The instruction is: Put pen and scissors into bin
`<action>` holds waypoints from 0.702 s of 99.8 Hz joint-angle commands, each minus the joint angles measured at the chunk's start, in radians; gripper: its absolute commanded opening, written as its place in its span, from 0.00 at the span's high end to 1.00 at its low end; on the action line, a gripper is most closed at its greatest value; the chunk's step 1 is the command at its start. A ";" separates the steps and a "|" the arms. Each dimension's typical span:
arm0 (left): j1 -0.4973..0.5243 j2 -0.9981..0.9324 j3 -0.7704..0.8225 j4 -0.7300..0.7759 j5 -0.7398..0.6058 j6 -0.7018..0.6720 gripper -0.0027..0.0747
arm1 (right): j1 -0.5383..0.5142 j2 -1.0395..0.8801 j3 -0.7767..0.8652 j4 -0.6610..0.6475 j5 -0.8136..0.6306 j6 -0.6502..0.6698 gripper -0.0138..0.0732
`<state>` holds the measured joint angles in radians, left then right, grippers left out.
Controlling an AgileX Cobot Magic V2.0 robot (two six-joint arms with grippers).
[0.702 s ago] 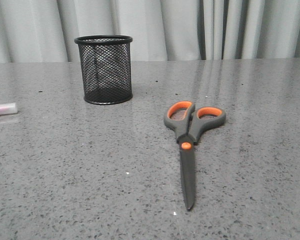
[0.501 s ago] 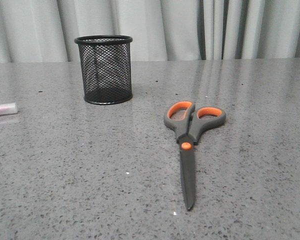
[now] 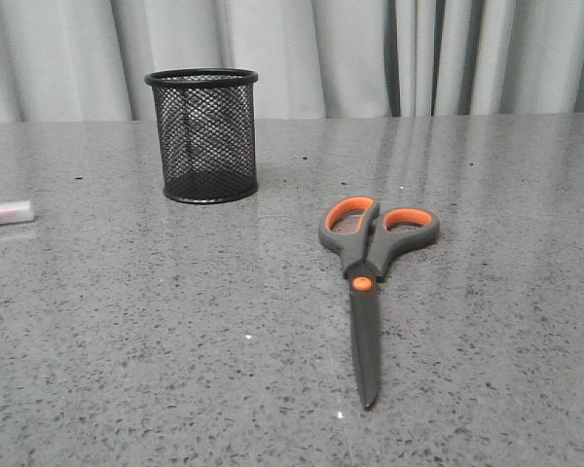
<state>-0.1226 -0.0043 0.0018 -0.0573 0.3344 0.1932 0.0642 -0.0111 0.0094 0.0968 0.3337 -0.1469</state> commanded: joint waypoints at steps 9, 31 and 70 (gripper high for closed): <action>0.003 -0.032 0.043 -0.013 -0.049 -0.010 0.99 | -0.005 -0.019 0.015 0.002 -0.036 -0.008 0.92; 0.003 -0.032 0.043 -0.287 -0.194 -0.017 0.99 | -0.005 -0.019 0.015 0.089 -0.202 -0.008 0.92; 0.003 -0.032 0.041 -1.245 -0.454 -0.017 0.99 | -0.005 -0.019 0.015 0.629 -0.307 -0.008 0.92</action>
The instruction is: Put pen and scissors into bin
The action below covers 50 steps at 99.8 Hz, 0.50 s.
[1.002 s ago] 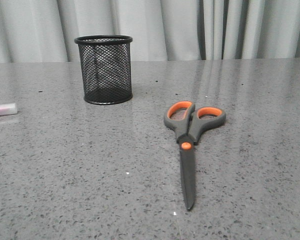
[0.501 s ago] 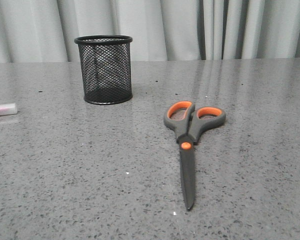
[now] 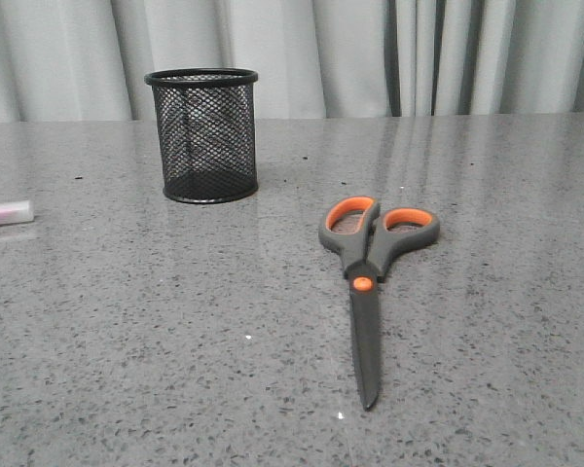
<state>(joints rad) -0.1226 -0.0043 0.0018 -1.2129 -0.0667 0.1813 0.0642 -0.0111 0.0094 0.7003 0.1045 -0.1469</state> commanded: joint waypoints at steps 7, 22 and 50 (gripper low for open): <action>0.003 -0.032 0.041 -0.090 -0.046 -0.005 0.99 | -0.005 -0.019 0.015 0.032 -0.099 -0.008 0.92; 0.003 -0.032 0.035 -0.090 -0.044 -0.005 0.99 | -0.005 -0.019 0.006 0.134 -0.123 -0.008 0.92; 0.001 -0.030 -0.078 -0.070 -0.020 -0.005 0.90 | -0.005 -0.019 -0.116 0.135 0.074 -0.059 0.72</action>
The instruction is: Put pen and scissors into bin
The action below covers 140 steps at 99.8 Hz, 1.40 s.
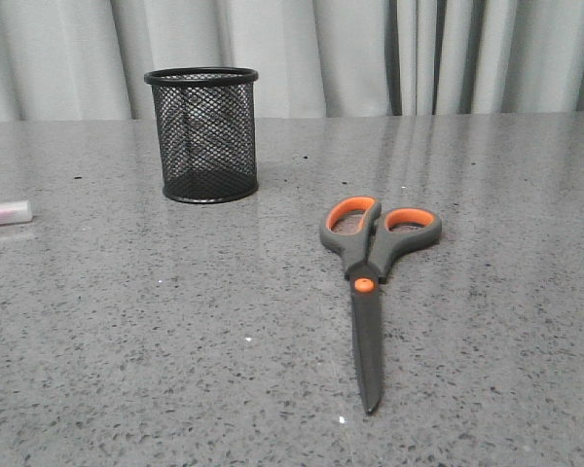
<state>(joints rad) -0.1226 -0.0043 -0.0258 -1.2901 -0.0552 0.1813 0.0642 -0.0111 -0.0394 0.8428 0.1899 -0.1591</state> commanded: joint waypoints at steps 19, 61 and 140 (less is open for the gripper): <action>0.001 0.027 -0.114 0.190 0.189 -0.001 0.89 | -0.005 -0.002 -0.148 -0.009 0.075 -0.109 0.44; 0.001 0.599 -0.736 0.937 0.918 0.060 0.62 | -0.005 0.029 -0.228 -0.009 0.186 -0.198 0.43; -0.158 1.300 -1.090 1.397 1.070 0.697 0.55 | -0.005 0.029 -0.228 -0.009 0.250 -0.207 0.43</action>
<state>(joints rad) -0.2738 1.2538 -1.0657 0.1221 1.0387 0.8504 0.0642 -0.0036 -0.2329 0.8188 0.4901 -0.3513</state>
